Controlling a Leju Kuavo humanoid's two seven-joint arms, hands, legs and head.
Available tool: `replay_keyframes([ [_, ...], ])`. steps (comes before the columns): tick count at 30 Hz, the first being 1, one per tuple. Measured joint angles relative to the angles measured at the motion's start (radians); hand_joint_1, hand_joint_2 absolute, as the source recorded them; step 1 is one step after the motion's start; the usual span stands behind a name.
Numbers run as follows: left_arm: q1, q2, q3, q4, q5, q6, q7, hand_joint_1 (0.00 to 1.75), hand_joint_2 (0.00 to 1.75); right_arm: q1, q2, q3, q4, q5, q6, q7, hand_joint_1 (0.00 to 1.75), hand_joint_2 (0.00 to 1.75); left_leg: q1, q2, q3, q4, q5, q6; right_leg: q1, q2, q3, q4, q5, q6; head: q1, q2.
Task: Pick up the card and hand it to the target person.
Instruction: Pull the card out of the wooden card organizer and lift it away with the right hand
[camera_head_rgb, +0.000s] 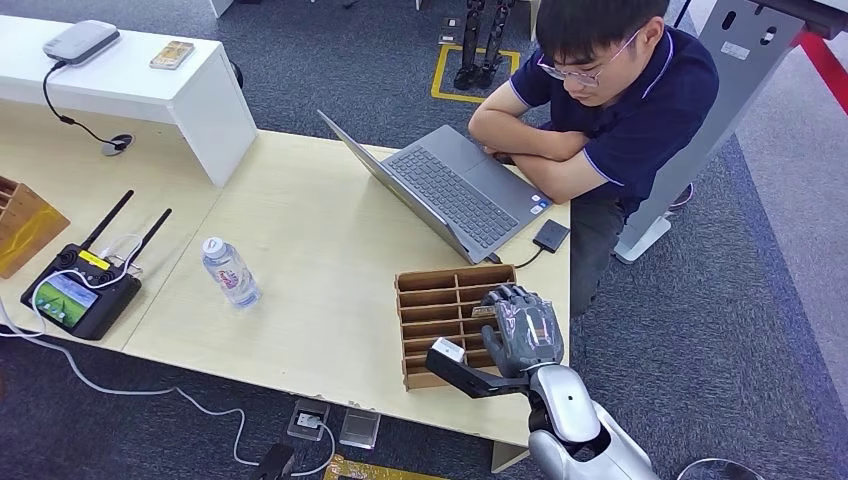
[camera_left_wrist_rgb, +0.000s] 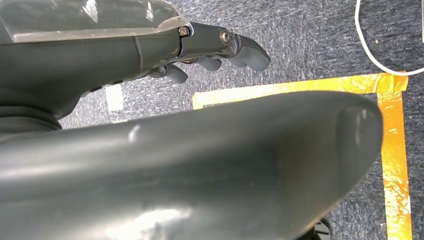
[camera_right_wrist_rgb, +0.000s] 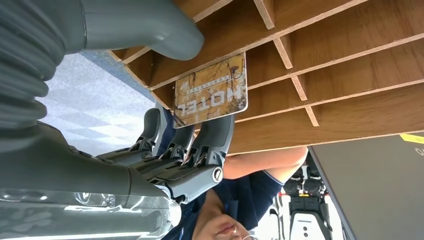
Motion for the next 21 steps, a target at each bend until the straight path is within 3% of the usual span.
replay_keyframes([
  [3, 0.0, 0.0, 0.0, 0.0, -0.001, 0.0, -0.003, 0.0, 0.0, -0.002, 0.001, 0.0, 0.001, 0.0, 0.0, 0.001, 1.27, 1.75, 0.0, 0.0, 0.0, 0.0, 0.0, 0.0, 0.0, 0.0, 0.0, 0.0, 0.0, 0.0, 0.0, 0.0],
  [7, -0.001, 0.0, 0.0, 0.0, -0.008, -0.001, -0.003, 0.0, 0.0, -0.005, 0.001, 0.0, 0.001, -0.003, -0.001, 0.007, 1.23, 1.75, 0.0, 0.0, 0.0, 0.0, 0.0, 0.0, 0.0, 0.0, 0.0, 0.0, 0.0, 0.0, 0.0, 0.0],
  [21, -0.001, 0.0, 0.0, 0.0, -0.013, -0.005, 0.004, 0.0, 0.0, -0.001, 0.001, -0.001, 0.0, -0.006, -0.026, 0.02, 1.51, 1.75, 0.0, 0.0, 0.0, 0.0, 0.0, 0.0, 0.0, 0.0, 0.0, 0.0, 0.0, 0.0, 0.0, 0.0],
])
